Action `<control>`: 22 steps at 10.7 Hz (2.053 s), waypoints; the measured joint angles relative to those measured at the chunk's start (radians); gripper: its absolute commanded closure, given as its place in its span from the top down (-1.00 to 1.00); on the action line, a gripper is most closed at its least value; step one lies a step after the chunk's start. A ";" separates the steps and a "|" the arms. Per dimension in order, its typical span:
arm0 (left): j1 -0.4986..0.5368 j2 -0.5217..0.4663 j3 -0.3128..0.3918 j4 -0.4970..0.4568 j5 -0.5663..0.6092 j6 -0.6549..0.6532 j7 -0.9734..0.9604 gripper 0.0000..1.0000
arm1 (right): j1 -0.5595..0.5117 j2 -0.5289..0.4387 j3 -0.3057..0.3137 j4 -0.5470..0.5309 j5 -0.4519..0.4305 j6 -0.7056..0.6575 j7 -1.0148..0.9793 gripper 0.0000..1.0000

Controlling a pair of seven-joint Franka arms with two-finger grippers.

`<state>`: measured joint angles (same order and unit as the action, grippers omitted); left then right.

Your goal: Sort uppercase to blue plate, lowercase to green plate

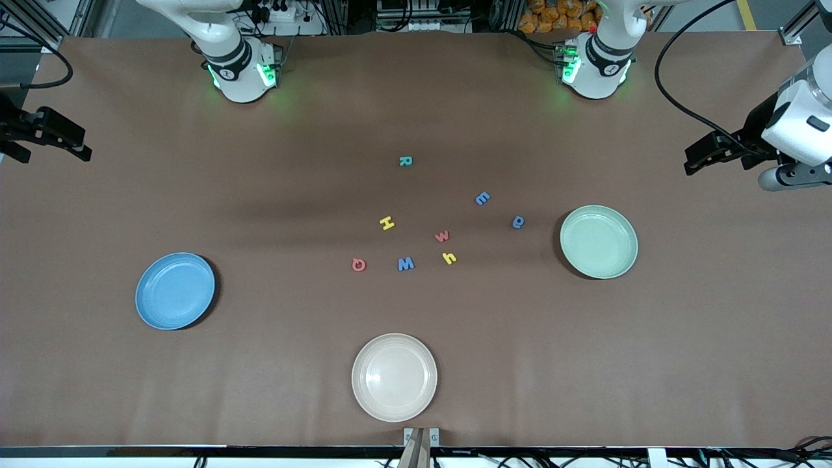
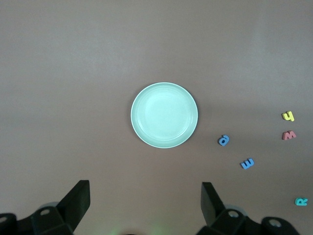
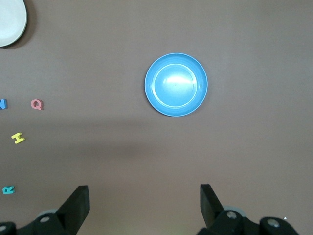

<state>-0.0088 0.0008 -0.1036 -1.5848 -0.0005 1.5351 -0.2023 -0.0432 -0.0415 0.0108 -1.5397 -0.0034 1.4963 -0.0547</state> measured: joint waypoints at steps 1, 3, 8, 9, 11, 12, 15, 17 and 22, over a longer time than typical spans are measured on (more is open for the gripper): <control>0.000 0.000 0.000 -0.002 0.000 0.000 0.000 1.00 | 0.000 0.000 0.000 0.000 0.000 0.000 0.000 1.00; 0.000 0.000 -0.003 -0.007 0.000 0.000 0.000 1.00 | 0.000 0.001 0.001 0.000 0.000 -0.004 0.000 1.00; 0.000 0.000 -0.013 -0.011 0.000 0.000 -0.001 1.00 | 0.022 0.013 0.010 -0.010 0.002 -0.007 0.000 1.00; 0.001 0.000 -0.013 -0.013 0.000 0.000 -0.001 1.00 | 0.035 0.018 0.012 -0.014 0.002 -0.006 0.000 1.00; 0.001 0.000 -0.013 -0.019 0.000 0.000 -0.001 1.00 | 0.042 0.024 0.013 -0.017 0.002 -0.008 0.000 1.00; 0.001 0.000 -0.014 -0.025 0.000 0.001 -0.001 1.00 | 0.042 0.027 0.013 -0.022 0.002 -0.009 -0.001 1.00; 0.001 -0.003 -0.025 -0.082 0.000 0.054 -0.001 1.00 | 0.042 0.043 0.013 -0.029 0.002 -0.012 -0.001 1.00; 0.001 -0.011 -0.033 -0.146 0.000 0.114 -0.005 1.00 | 0.048 0.049 0.013 -0.029 0.002 -0.012 -0.001 1.00; 0.000 -0.029 -0.081 -0.310 -0.047 0.288 -0.107 1.00 | 0.147 0.102 0.016 -0.056 0.004 -0.005 0.075 1.00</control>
<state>-0.0084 -0.0278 -0.1843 -1.8948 -0.0474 1.8234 -0.3090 0.1037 0.0604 0.0266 -1.5952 0.0009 1.4916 0.0200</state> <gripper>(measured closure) 0.000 0.000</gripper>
